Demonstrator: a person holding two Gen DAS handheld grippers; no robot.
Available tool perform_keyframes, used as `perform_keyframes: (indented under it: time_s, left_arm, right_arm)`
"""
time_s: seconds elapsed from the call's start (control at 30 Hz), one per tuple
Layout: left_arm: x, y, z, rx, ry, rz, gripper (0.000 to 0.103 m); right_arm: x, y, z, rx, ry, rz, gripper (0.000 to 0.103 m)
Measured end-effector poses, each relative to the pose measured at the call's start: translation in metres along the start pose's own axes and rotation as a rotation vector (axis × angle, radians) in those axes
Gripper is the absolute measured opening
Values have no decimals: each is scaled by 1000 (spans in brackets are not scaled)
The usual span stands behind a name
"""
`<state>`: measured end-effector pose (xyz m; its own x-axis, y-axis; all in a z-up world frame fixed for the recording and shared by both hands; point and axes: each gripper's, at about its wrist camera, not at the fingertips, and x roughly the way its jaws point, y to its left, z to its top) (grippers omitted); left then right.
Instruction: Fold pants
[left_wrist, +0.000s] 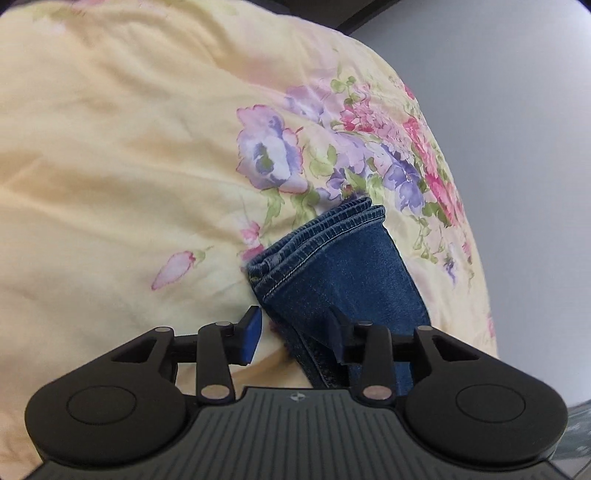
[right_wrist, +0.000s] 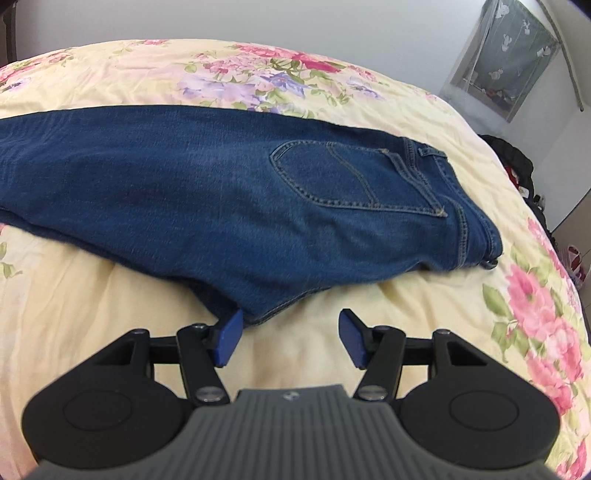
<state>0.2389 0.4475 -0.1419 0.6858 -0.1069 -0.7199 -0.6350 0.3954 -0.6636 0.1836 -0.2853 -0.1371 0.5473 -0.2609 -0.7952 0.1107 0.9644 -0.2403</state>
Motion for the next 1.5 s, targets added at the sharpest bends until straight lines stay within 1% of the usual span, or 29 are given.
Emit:
perform_keyframes:
  time_s: [0.1, 0.2, 0.23, 0.27, 0.3, 0.33, 0.37, 0.43, 0.5, 0.53, 0.57, 0.63, 0.67, 0.73, 0.77, 0.83, 0.87, 0.93, 1.03, 1.1, 1.2, 1.23, 1.27, 1.33, 1.37, 1.4, 1.43, 1.47, 1.5]
  left_arm:
    - [5, 7, 1, -60, -24, -51, 43]
    - [9, 0, 4, -69, -48, -69, 40]
    - [10, -5, 5, -52, -54, -60, 28]
    - [8, -12, 5, -20, -74, -34, 11]
    - [4, -19, 4, 15, -103, -21, 5]
    - [0, -28, 4, 58, -135, -9, 2]
    - [-5, -39, 3, 118, -166, 19, 1]
    - [-9, -58, 0, 228, -193, 65, 1]
    - [-9, -72, -3, 312, -212, 111, 1]
    - [-8, -76, -3, 340, -214, 122, 1]
    - [-7, -79, -3, 361, -216, 138, 1]
    - [-2, -80, -3, 375, -210, 166, 1]
    - [1, -78, -3, 377, -208, 176, 1]
    - [4, -77, -3, 396, -208, 192, 1]
    - [4, -77, -4, 407, -209, 195, 1]
    - [4, -80, -3, 447, -217, 194, 1]
    - [5, -81, -4, 466, -217, 202, 1]
    - [9, -79, -2, 475, -208, 218, 1]
    - [25, -69, -3, 481, -191, 260, 1]
    - [32, -62, -5, 488, -182, 279, 1]
    - [34, -57, -6, 515, -164, 274, 3]
    - [32, -56, -5, 522, -154, 279, 11]
    - [28, -54, -3, 516, -143, 276, 15]
    - [18, -47, -1, 479, -129, 244, 19]
    - [11, -46, -1, 464, -133, 260, 31]
    - [4, -44, -3, 459, -148, 276, 36]
    - [-3, -42, -4, 453, -165, 268, 44]
    - [-12, -37, -5, 434, -168, 226, 45]
    - [-17, -32, -5, 403, -152, 171, 45]
  right_arm:
    - [0, 4, 1, -13, -12, 2, 54]
    - [-2, 3, 2, -11, -18, -3, 54]
    - [-2, 2, 3, -6, -18, -7, 54]
    - [-3, 1, 3, 3, -16, -9, 54]
    - [-3, -1, 2, 15, -14, -9, 54]
    - [-4, -3, 1, 29, -12, -6, 54]
    - [-5, -4, 0, 42, -10, -1, 54]
    - [-5, -3, -2, 61, -9, 10, 52]
    - [-3, 0, -5, 73, -8, 16, 49]
    - [-2, 2, -6, 86, -7, 13, 48]
    - [0, 3, -8, 105, -10, 8, 44]
    - [6, 4, -8, 166, -23, 16, 40]
    - [10, 4, -8, 190, -21, 18, 35]
    - [18, 2, -6, 237, -1, 43, 14]
    - [17, 0, -5, 252, -7, 50, 4]
    - [2, -7, 1, 234, -81, 20, 1]
    - [-5, -11, 4, 221, -96, 17, 1]
    - [-3, -17, 5, 201, -57, 31, 0]
    - [12, -8, -3, 142, -11, 12, 0]
    - [24, -4, -7, 151, 16, 9, 0]
    - [34, -4, -7, 154, 38, 20, 0]
    - [34, -6, -6, 155, 44, 24, 0]
    - [32, -7, -5, 157, 53, 31, 1]
    - [29, -9, -3, 147, 83, 45, 5]
    - [27, -7, -4, 132, 94, 43, 6]
    - [24, -6, -4, 111, 101, 32, 8]
    - [19, -4, -7, 85, 97, 18, 9]
    - [15, -3, -8, 63, 86, 5, 9]
    - [8, -3, -10, 41, 67, -3, 13]
